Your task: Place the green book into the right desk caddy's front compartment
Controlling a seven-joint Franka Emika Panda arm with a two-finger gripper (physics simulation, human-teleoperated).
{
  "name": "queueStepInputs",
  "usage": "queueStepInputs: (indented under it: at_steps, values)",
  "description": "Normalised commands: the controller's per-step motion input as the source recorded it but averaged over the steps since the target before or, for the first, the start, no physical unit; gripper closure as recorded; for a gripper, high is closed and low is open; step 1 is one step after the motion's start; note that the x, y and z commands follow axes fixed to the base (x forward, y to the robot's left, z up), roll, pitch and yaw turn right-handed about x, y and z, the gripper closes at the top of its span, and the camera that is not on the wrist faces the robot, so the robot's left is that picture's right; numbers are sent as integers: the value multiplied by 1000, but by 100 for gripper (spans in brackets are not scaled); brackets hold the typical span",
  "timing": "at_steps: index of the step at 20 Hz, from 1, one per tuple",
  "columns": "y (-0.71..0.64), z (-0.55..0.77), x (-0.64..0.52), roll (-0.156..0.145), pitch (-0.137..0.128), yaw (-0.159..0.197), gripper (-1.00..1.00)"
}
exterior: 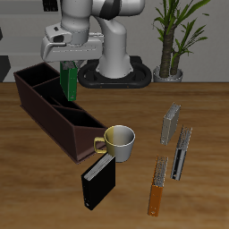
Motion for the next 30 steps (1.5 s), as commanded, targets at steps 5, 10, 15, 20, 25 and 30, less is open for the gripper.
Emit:
queueStepInputs:
  at_steps: [5, 10, 15, 20, 25, 30]
  values:
    - [-80, -79, 28, -11, 14, -19, 100]
    - [56, -138, 63, 15, 27, -4, 100]
    - [73, -184, 81, 20, 30, 12, 100]
    - [-41, -28, 3, -6, 4, -1, 100]
    - [-101, -66, 20, -21, 5, -9, 100]
    - [-33, -191, 43, -6, 31, -13, 100]
